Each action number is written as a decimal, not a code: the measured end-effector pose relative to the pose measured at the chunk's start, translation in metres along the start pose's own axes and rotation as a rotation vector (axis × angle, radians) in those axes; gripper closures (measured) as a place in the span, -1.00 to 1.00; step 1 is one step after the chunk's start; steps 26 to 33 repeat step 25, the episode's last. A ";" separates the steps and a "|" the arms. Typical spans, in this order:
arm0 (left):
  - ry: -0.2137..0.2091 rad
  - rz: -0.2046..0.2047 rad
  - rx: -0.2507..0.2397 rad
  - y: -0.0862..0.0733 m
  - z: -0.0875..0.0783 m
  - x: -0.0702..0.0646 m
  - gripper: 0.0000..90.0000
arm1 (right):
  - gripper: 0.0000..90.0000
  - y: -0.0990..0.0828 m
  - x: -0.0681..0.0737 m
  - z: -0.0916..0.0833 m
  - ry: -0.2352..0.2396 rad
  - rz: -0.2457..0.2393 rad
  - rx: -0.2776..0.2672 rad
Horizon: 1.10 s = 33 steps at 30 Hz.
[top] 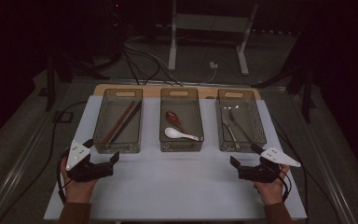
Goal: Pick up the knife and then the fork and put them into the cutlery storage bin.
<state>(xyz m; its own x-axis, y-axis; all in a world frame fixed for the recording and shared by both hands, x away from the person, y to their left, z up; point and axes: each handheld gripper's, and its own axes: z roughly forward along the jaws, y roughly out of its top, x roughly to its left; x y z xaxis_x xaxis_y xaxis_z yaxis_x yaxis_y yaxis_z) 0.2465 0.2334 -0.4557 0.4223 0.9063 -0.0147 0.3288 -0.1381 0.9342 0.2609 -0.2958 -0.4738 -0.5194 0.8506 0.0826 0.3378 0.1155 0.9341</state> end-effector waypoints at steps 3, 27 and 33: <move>-0.006 -0.003 -0.006 0.000 -0.001 0.000 -0.99 | -1.00 -0.004 0.000 -0.004 0.003 0.006 -0.006; -0.035 -0.012 -0.023 -0.010 -0.004 -0.002 -0.99 | -1.00 -0.011 -0.002 -0.011 -0.011 -0.006 -0.031; -0.035 -0.012 -0.023 -0.010 -0.004 -0.002 -0.99 | -1.00 -0.011 -0.002 -0.011 -0.011 -0.006 -0.031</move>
